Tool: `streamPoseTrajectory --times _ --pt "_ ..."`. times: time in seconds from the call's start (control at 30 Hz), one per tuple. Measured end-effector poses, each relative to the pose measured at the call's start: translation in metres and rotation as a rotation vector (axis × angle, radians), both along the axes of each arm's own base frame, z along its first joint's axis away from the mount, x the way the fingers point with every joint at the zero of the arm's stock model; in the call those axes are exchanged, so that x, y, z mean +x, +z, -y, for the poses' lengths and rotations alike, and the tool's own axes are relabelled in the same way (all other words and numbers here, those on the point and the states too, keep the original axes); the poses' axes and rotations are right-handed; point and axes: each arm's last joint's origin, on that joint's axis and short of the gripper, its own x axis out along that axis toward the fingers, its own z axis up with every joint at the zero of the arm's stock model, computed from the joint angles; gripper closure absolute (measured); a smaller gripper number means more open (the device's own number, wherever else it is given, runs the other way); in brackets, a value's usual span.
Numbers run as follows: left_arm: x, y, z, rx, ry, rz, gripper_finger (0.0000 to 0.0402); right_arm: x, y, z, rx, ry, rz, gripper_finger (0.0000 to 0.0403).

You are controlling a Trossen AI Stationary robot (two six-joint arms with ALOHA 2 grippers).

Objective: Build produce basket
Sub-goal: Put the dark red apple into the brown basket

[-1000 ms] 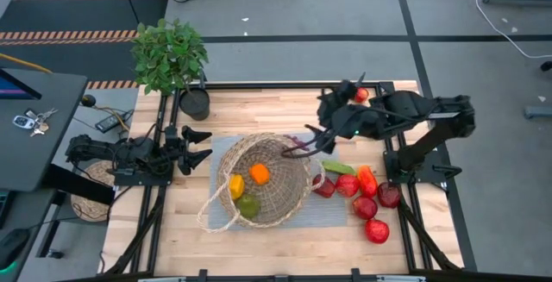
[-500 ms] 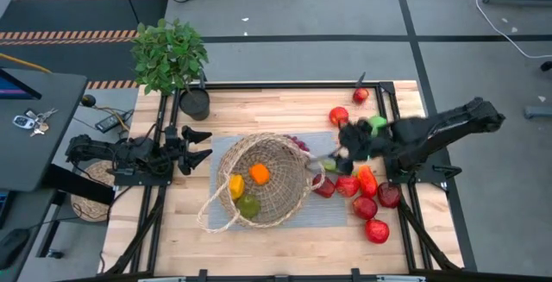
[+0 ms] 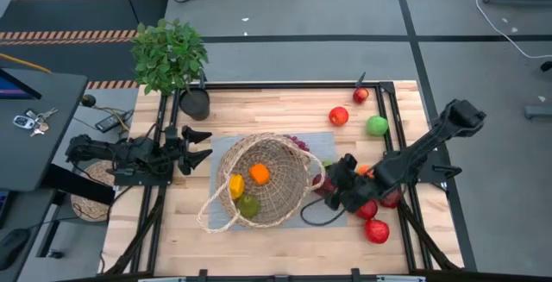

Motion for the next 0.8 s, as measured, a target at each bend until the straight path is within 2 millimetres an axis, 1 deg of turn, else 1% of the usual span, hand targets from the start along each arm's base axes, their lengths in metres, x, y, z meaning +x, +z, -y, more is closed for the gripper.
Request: streamPoseTrajectory --times 0.07,0.2,0.37,0.53,0.73,0.8 --pt "0.0 0.0 0.0 0.0 0.0 0.0 0.0012 0.005 -0.013 -0.003 -0.02 0.005 -0.035 0.0014" --pt "0.0 0.0 0.0 0.0 0.0 0.0 0.0012 0.013 -0.035 -0.005 0.005 0.006 -0.126 0.0014" --pt "0.0 0.0 0.0 0.0 0.0 0.001 0.0012 0.021 -0.052 -0.004 0.085 0.024 -0.199 0.0014" --pt "0.0 0.0 0.0 0.0 0.0 0.002 0.0012 0.023 -0.056 -0.001 0.099 0.017 -0.227 0.0018" --pt "0.0 0.0 0.0 0.0 0.0 0.002 0.0012 0.021 -0.051 0.0 0.1 0.024 -0.23 0.0059" --pt "0.0 0.0 0.0 -0.001 0.0 0.003 0.0012 0.017 -0.047 0.002 0.094 0.024 -0.243 0.0067"
